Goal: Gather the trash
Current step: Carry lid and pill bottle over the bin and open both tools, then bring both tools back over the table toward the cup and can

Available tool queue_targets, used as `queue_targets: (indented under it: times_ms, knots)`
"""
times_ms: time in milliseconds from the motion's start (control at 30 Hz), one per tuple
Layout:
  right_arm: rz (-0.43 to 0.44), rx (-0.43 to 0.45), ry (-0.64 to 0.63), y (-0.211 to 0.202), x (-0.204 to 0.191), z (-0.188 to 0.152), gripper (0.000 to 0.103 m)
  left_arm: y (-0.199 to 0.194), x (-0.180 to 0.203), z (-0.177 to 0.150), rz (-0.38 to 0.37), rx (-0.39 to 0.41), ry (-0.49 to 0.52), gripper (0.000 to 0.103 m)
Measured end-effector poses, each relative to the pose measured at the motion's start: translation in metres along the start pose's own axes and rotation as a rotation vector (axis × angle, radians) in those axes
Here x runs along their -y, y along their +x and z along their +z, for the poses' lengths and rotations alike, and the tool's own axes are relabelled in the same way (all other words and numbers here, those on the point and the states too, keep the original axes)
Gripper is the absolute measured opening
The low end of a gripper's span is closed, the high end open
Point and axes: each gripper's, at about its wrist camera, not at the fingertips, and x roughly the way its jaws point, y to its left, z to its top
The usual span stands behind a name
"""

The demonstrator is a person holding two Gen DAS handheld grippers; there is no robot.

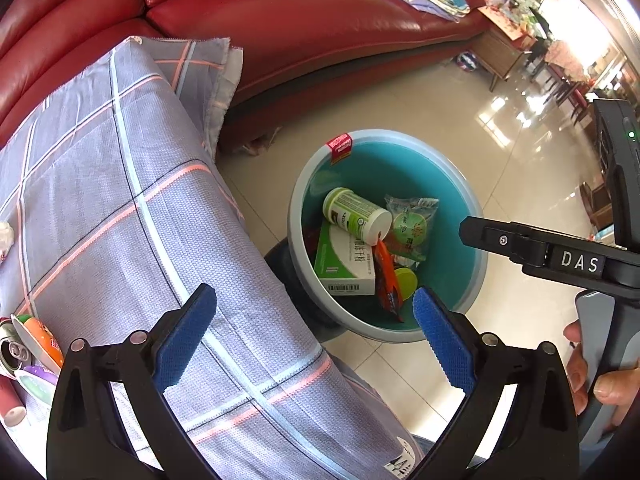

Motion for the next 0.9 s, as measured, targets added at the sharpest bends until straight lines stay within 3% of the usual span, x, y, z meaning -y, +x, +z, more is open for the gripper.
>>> queue_targets:
  times_ms: [467, 900]
  knots:
    - [-0.006, 0.031, -0.028, -0.021, -0.026, -0.015, 0.087, -0.031, -0.017, -0.018, 0.002, 0.047, -0.027, 0.099]
    - [0.023, 0.018, -0.146, -0.021, -0.096, -0.038, 0.087, -0.069, -0.08, -0.065, 0.053, 0.09, -0.146, 0.099]
